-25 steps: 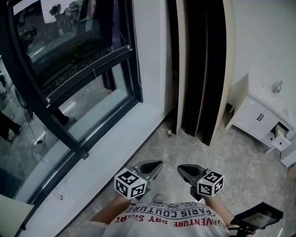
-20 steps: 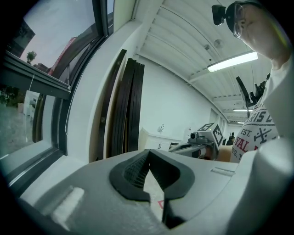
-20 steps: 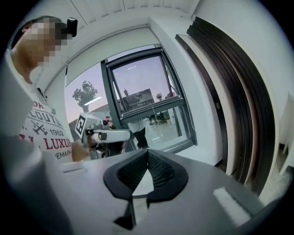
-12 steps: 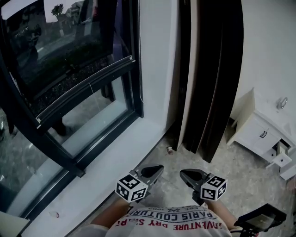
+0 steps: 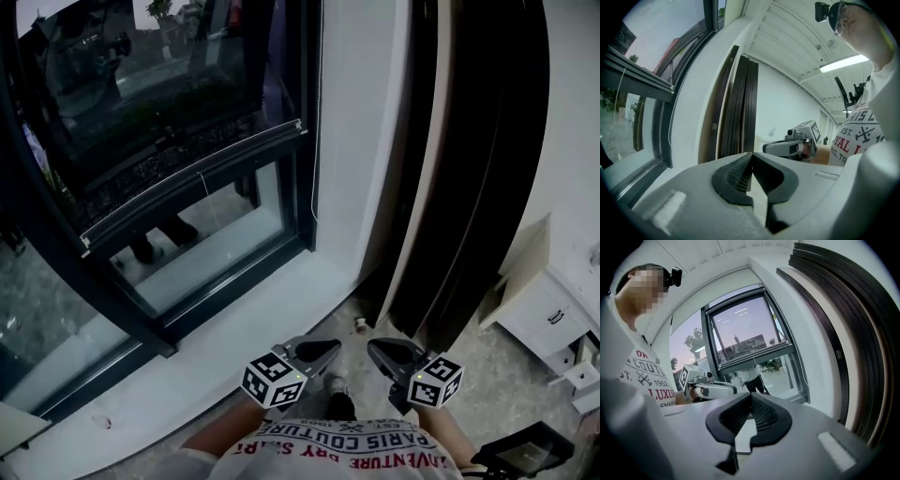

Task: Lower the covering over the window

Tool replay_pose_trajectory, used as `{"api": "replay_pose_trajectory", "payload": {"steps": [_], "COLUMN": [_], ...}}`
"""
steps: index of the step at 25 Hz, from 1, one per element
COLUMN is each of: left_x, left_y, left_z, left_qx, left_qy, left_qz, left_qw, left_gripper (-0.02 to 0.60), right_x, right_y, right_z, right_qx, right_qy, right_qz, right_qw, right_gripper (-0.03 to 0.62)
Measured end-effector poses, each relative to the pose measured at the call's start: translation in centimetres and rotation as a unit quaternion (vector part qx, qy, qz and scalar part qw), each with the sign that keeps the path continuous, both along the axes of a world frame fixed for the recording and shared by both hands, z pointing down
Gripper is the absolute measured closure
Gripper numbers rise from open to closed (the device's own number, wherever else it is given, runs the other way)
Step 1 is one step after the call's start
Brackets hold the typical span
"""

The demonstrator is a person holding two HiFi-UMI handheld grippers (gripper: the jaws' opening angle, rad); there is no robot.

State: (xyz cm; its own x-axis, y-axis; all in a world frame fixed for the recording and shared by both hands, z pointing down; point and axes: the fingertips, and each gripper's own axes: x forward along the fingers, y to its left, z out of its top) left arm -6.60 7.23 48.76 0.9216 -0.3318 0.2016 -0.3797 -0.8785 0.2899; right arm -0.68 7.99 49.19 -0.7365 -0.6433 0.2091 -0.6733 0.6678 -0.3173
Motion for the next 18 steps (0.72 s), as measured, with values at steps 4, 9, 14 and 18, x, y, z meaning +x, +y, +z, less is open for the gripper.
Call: {"api": "replay_pose_trajectory", "payload": {"steps": [4, 9, 14, 18], "left_x": [2.1, 4.7, 8.2, 9.6], "left_y": [-5.2, -13.1, -20.4, -24.4], "left_z": [0.0, -0.5, -2.6, -4.9], "left_qx": [-0.002, 0.000, 0.009, 0.043], "left_qy": [-0.010, -0.030, -0.028, -0.020], "left_qz": [-0.009, -0.016, -0.039, -0.059], "left_qw": [0.9999, 0.9994, 0.9988, 0.9971], "left_gripper": [0.578, 0.578, 0.578, 0.578], "right_x": [0.7, 3.2, 6.0, 7.2], "right_y": [-6.3, -15.3, -22.4, -26.9], "right_z": [-0.7, -1.5, -3.6, -5.7], "right_qx": [0.007, 0.012, 0.029, 0.057], "right_qy": [-0.018, -0.030, -0.029, -0.016], "right_qz": [-0.019, -0.032, -0.053, -0.060], "right_qw": [1.000, 0.999, 0.998, 0.996], "right_gripper": [0.589, 0.589, 0.589, 0.589]}}
